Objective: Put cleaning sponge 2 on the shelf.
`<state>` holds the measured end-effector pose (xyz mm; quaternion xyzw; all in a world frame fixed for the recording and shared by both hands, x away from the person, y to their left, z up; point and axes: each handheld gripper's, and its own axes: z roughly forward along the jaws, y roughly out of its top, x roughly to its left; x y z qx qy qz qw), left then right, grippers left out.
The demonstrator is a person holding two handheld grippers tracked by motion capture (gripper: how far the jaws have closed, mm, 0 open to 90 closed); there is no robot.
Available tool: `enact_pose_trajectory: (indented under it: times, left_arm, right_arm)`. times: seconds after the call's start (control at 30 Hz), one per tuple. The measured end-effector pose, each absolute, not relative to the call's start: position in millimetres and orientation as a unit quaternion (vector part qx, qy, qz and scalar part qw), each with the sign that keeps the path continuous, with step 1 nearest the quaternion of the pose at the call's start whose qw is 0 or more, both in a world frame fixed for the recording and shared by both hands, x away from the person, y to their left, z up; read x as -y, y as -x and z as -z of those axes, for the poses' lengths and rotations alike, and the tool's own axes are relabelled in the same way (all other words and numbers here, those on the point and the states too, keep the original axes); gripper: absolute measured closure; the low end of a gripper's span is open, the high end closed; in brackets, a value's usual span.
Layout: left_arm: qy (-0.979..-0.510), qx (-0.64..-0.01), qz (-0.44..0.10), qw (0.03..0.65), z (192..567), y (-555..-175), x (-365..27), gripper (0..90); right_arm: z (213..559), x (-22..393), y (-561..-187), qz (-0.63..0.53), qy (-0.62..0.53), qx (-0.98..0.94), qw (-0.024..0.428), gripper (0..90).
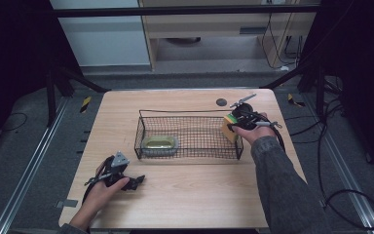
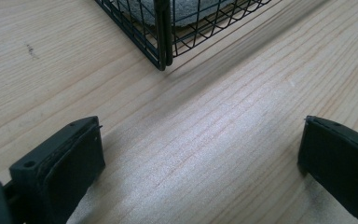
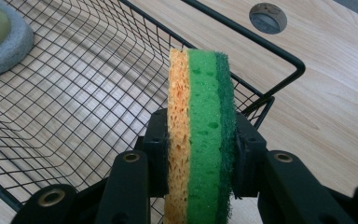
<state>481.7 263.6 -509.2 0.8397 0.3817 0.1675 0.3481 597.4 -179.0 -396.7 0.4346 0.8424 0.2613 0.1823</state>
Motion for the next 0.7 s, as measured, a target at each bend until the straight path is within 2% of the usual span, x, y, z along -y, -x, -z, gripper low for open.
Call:
enact_pose_trajectory:
  times: [0.7]
  left_arm:
    - [-0.840, -0.381, -0.167, 0.349, 509.2, -481.7, -263.7, 0.0]
  right_arm:
    - [413.3, 165.7, -600.4, -0.230, -0.423, -0.857, 0.186, 64.4]
